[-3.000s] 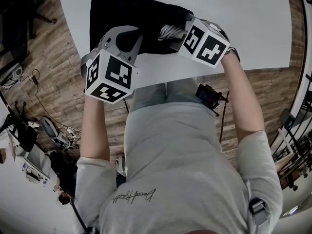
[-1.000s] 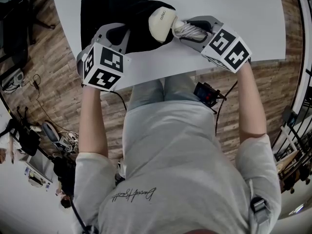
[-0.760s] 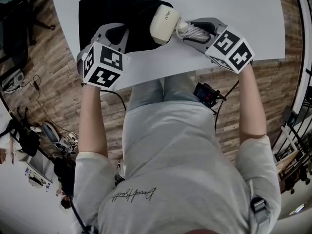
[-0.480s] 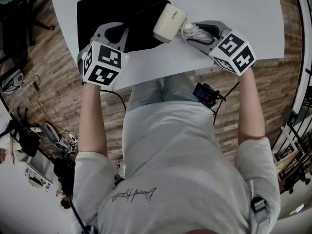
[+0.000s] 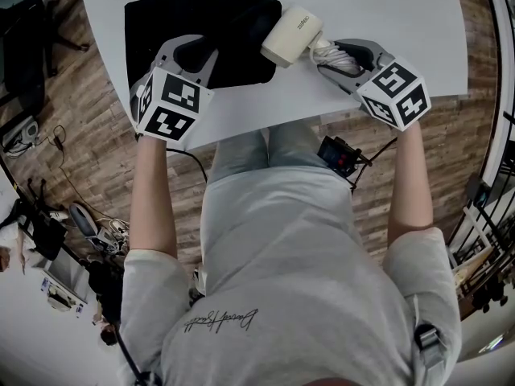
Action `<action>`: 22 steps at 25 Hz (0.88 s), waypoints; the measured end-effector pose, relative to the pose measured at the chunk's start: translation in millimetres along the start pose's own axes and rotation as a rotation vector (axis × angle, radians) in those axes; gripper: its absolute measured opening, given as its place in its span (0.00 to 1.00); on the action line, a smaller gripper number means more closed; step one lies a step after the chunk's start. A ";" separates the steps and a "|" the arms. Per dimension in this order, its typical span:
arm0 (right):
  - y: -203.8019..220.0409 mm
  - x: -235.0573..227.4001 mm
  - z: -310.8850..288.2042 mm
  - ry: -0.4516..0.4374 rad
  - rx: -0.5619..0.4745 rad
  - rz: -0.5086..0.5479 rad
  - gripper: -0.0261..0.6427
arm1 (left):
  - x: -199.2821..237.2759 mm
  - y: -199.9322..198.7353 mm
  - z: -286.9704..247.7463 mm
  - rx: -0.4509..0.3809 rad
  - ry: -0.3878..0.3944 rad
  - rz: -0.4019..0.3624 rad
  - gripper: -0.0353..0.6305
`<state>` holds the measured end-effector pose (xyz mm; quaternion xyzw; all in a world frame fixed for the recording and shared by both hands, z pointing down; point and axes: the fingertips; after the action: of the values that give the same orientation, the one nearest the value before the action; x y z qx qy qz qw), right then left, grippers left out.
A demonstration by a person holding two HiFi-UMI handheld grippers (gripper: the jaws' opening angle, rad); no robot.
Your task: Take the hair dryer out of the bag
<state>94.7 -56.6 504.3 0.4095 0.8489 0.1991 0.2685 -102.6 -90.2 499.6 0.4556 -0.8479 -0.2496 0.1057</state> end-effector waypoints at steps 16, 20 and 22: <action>-15.9 -7.1 7.8 0.065 -0.081 -0.093 0.41 | -4.6 -9.4 30.4 -0.143 -0.035 0.118 0.23; -20.0 2.5 14.0 0.068 -0.099 -0.089 0.41 | -12.0 -12.3 50.1 -0.227 -0.067 0.191 0.16; -26.1 5.4 17.0 0.066 -0.110 -0.087 0.41 | -9.4 -15.4 60.7 -0.270 -0.089 0.237 0.11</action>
<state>87.0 -65.6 474.9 0.3500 0.8620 0.2471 0.2708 -110.9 -69.7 440.3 0.3228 -0.8582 -0.3670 0.1570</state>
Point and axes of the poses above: the fingertips, and each gripper's own axes: z backward along the fingers, x to its left, y out of its underside, and after that the axes turned 2 degrees about z, right-handed
